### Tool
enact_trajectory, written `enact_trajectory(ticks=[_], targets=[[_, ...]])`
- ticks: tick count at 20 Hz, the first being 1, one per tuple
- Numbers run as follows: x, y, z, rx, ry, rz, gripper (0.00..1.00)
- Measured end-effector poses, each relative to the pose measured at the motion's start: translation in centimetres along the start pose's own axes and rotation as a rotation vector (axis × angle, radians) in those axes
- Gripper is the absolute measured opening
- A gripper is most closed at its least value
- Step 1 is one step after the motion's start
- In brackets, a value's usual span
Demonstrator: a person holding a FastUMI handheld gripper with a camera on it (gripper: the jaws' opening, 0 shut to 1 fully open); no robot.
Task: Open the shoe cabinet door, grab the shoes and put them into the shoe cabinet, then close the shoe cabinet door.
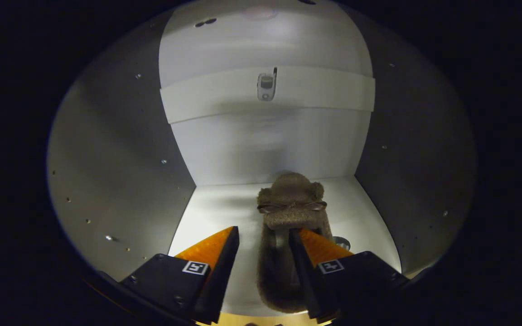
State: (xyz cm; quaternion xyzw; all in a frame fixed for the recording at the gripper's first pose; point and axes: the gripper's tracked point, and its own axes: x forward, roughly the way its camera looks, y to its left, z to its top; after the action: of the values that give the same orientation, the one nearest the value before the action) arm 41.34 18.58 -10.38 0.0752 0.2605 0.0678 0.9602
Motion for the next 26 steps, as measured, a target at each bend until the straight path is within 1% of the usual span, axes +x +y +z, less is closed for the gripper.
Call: enact_trajectory(ticks=[1, 2, 3, 5, 8, 12, 17, 23, 26], targets=[[-0.7, 0.0, 0.5, 0.011, -0.048, 0.003, 0.81], [-1.6, -0.3, 0.8, 0.015, -0.092, -0.002, 0.84], [-2.5, -0.5, 1.1, 0.02, -0.132, -0.008, 0.91], [-4.8, -0.7, 1.5, 0.024, -0.205, -0.007, 0.97], [-9.7, -1.9, 1.9, -0.016, -0.284, -0.044, 0.99], [-18.5, -2.1, 1.7, -0.049, -0.406, -0.061, 0.98], [-29.7, -0.1, -0.9, -0.056, -0.503, -0.015, 0.99], [-40.4, -1.4, -5.4, -0.057, -0.492, 0.043, 0.99], [-44.6, -3.8, -7.1, -0.064, -0.497, 0.045, 0.98]])
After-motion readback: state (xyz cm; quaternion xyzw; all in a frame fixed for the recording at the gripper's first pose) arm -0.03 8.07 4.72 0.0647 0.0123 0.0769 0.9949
